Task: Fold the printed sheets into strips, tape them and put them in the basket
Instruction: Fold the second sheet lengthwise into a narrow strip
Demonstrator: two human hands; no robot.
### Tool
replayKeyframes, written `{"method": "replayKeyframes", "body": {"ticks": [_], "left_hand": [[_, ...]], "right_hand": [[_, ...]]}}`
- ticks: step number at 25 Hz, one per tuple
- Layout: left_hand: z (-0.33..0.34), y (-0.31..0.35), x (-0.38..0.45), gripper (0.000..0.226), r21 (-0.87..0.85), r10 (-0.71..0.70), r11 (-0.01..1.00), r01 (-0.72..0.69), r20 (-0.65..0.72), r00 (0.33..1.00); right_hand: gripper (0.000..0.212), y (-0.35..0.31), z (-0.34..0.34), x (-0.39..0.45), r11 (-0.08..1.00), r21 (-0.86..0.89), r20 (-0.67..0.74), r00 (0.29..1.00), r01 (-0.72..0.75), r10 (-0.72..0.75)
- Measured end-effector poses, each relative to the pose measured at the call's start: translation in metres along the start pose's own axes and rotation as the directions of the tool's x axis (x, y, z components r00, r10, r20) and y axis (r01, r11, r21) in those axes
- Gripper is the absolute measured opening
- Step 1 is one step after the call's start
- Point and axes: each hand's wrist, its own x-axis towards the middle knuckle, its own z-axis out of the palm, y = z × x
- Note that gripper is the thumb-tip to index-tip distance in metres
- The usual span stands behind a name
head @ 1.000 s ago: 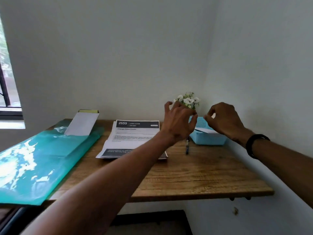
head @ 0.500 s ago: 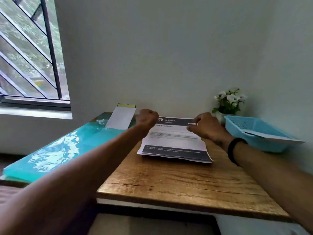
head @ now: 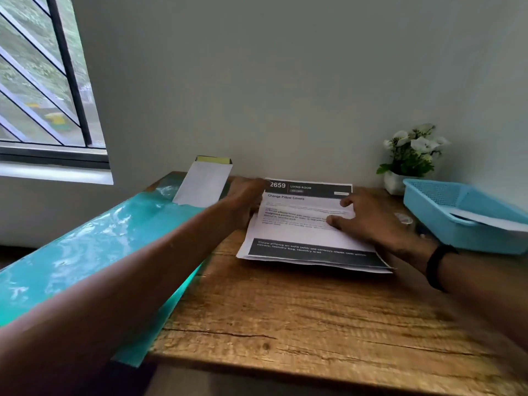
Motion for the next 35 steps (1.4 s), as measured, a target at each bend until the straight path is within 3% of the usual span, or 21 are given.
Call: {"method": "replayKeyframes", "body": {"ticks": [3,8,11,15,20,25,29,31,35], "left_hand": [[0.000,-0.008,0.006,0.011,-0.047,0.044,0.998,-0.046,-0.042,0.998],[0.002,-0.017,0.011,0.020,-0.029,0.090,0.996,-0.090,0.003,0.996],[0.001,-0.016,0.007,0.029,-0.024,0.078,0.997,-0.078,0.029,0.996],[-0.004,-0.013,0.001,0.026,-0.027,0.099,0.995,-0.098,0.024,0.995],[-0.007,-0.010,-0.002,0.021,-0.029,0.121,0.992,-0.121,0.001,0.993],[-0.006,-0.015,-0.009,0.049,-0.015,0.189,0.982,-0.188,0.131,0.973],[-0.003,-0.011,-0.012,0.029,-0.051,0.296,0.955,-0.291,0.156,0.942],[-0.004,-0.009,-0.011,0.026,-0.006,0.348,0.936,-0.351,0.151,0.925],[-0.002,-0.008,-0.013,0.054,0.023,0.313,0.948,-0.316,0.096,0.945]], "right_hand": [[0.063,0.003,0.005,-0.009,1.000,0.024,0.029,1.000,-0.009,0.008],[0.060,0.002,0.007,-0.018,0.998,0.019,0.046,0.998,0.053,-0.054],[0.069,0.007,0.005,-0.017,0.985,0.172,-0.002,1.000,0.031,-0.031],[0.066,0.013,-0.001,-0.020,0.847,0.529,-0.228,0.971,0.057,0.077],[0.065,0.014,-0.004,-0.017,0.773,0.614,-0.317,0.947,0.162,0.054],[0.038,0.021,-0.005,-0.014,0.743,0.640,-0.340,0.939,0.194,0.047],[0.018,0.027,-0.006,-0.008,0.729,0.662,-0.328,0.941,0.171,0.077],[0.016,0.029,-0.007,-0.006,0.653,0.747,-0.258,0.960,0.127,0.109],[0.031,0.030,-0.009,-0.004,0.213,0.976,0.013,0.993,-0.037,0.114]]}}
